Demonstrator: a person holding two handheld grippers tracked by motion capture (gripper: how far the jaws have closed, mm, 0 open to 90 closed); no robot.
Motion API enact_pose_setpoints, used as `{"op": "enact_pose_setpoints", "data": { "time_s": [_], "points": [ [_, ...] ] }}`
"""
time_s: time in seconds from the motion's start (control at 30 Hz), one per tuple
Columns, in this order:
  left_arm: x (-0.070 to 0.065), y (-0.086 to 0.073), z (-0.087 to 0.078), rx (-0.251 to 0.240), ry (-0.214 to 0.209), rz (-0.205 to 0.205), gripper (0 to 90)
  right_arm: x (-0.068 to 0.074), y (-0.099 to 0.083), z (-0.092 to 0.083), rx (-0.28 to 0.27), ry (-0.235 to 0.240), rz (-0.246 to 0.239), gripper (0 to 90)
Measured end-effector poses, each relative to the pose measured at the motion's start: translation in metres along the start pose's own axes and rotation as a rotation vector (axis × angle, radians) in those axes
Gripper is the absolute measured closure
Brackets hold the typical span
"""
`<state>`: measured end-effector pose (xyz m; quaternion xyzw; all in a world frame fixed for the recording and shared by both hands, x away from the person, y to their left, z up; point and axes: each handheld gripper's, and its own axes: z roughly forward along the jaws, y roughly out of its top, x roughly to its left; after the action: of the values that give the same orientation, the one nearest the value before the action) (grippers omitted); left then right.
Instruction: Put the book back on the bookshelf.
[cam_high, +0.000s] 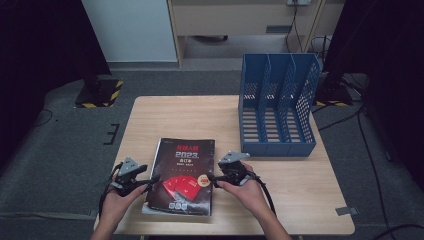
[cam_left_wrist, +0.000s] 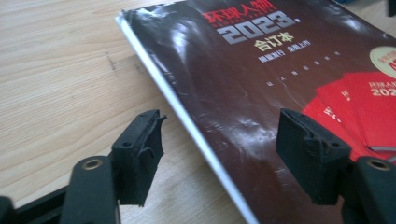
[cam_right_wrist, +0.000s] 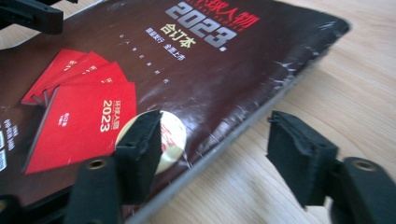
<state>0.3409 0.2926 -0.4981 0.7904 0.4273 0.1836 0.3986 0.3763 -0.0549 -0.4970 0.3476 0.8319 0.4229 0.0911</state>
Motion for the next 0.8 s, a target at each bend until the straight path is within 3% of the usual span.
{"op": "enact_pose_setpoints", "data": {
  "time_s": [0.1,0.27,0.47,0.63,0.8],
  "points": [
    [-0.002,-0.001,0.005,0.024,-0.006,0.01,35.3,0.001,0.002,0.007,0.009,0.016,0.001,27.9],
    [-0.004,-0.002,0.006,0.022,-0.016,0.004,41.0,0.001,0.002,0.016,0.027,0.041,0.031,22.6],
    [-0.004,-0.003,0.006,0.02,-0.017,-0.006,41.1,-0.001,0.002,0.024,0.04,0.052,0.056,20.8],
    [-0.003,-0.004,0.007,0.022,-0.026,-0.016,41.2,-0.004,0.002,0.031,0.049,0.085,0.109,19.0],
    [-0.003,-0.004,0.007,0.018,-0.023,-0.017,41.2,-0.003,0.003,0.033,0.055,0.091,0.113,19.3]
  ]
}}
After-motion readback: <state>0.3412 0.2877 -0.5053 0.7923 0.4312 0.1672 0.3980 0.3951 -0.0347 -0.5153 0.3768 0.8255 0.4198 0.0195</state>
